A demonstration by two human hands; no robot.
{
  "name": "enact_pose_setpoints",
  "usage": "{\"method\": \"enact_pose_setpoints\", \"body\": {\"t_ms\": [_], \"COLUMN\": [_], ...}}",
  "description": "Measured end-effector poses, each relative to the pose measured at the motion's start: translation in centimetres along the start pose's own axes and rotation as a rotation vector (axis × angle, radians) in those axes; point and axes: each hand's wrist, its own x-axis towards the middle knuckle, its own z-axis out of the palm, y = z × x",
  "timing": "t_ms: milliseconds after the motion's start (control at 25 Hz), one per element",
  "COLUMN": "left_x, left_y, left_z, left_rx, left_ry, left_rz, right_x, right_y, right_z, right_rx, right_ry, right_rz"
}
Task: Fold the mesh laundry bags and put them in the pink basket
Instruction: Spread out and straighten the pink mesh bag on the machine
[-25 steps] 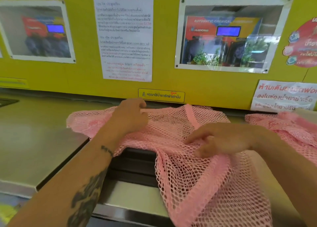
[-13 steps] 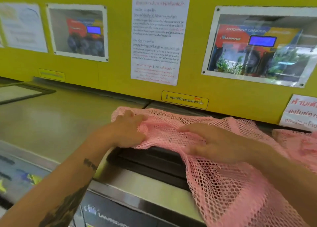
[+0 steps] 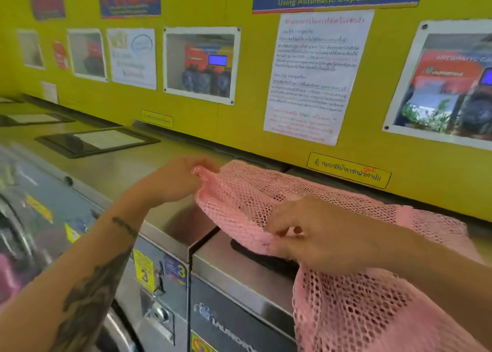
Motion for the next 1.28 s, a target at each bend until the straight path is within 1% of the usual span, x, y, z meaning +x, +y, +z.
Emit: {"method": "enact_pose_setpoints", "body": {"t_ms": [40,80,120,160,200,240,280,320,360,400,440,520,560,600,680,720,800,840,880,920,960,1000,1040,1120,1200,1280], "left_x": [-0.2,-0.4,-0.7,-1.0,-1.3,-1.5,-1.7,-1.9,-1.9,-1.9,-1.8,-1.7,-1.7,-1.7,-2.3,-2.8,-3.6,-3.7,-3.9,-4.0,-4.0,-4.1,-4.3,-4.4,-4.3,-4.1], "left_y": [-0.1,-0.1,0.1,0.4,0.9,1.7,2.6,3.5,4.1,4.2,4.1,2.6,1.7,0.9,-0.1,-0.2,0.3,0.8,1.5,2.4,3.4,4.7,6.2,9.0,10.6,11.1], "left_z": [-0.8,-1.5,-2.3,-2.9,-3.4,-3.5,-3.1,-2.2,-0.7,1.1,2.9,5.5,5.9,6.0,5.7,5.4,4.9,4.7,4.8,5.1,5.7,6.6,7.6,10.4,12.9,14.7], "left_rx": [0.059,0.154,0.278,0.407,0.492,0.532,0.544,0.548,0.556,0.553,0.557,0.661,0.710,0.723,0.723,0.726,0.728,0.719,0.692,0.640,0.571,0.493,0.421,0.350,0.382,0.470], "left_ry": [-0.030,-0.075,-0.116,-0.123,-0.080,0.001,0.103,0.177,0.198,0.138,0.015,-0.255,-0.316,-0.319,-0.259,-0.242,-0.228,-0.212,-0.177,-0.129,-0.097,-0.101,-0.139,-0.281,-0.443,-0.555], "left_rz": [-0.028,-0.078,-0.150,-0.213,-0.254,-0.261,-0.212,-0.127,-0.027,0.044,0.059,-0.027,-0.065,-0.102,-0.167,-0.202,-0.251,-0.243,-0.200,-0.120,-0.016,0.090,0.182,0.311,0.359,0.382], "right_x": [0.2,0.6,1.1,2.0,2.9,3.7,4.5,5.0,5.3,5.5,5.6,5.3,4.8,4.0,2.0,0.6,-2.4,-4.1,-5.9,-7.4,-8.7,-9.8,-10.6,-11.9,-13.2,-15.0], "right_y": [-0.6,-0.6,0.0,1.5,3.2,5.1,7.1,8.7,10.2,11.3,12.4,13.2,13.1,12.9,12.4,11.8,10.5,10.1,9.8,9.6,9.4,9.5,9.5,9.8,9.9,9.5], "right_z": [-0.6,-1.4,-2.2,-2.9,-3.3,-3.0,-2.3,-1.2,0.2,1.5,2.3,2.7,2.5,2.3,1.6,1.2,0.9,1.0,1.3,1.9,2.5,3.2,3.9,4.4,4.0,3.4], "right_rx": [0.112,0.246,0.338,0.341,0.231,0.065,-0.073,-0.149,-0.160,-0.153,-0.139,-0.092,-0.063,-0.032,-0.028,-0.056,-0.109,-0.112,-0.103,-0.090,-0.083,-0.081,-0.080,-0.068,-0.040,-0.013], "right_ry": [-0.129,-0.175,-0.117,-0.002,0.100,0.121,0.046,-0.079,-0.195,-0.251,-0.256,-0.227,-0.195,-0.147,-0.065,-0.062,-0.153,-0.216,-0.265,-0.282,-0.266,-0.233,-0.197,-0.160,-0.142,-0.093], "right_rz": [0.018,0.052,0.098,0.152,0.213,0.286,0.361,0.426,0.469,0.502,0.533,0.538,0.518,0.503,0.492,0.498,0.557,0.593,0.620,0.637,0.644,0.654,0.670,0.723,0.730,0.757]}}
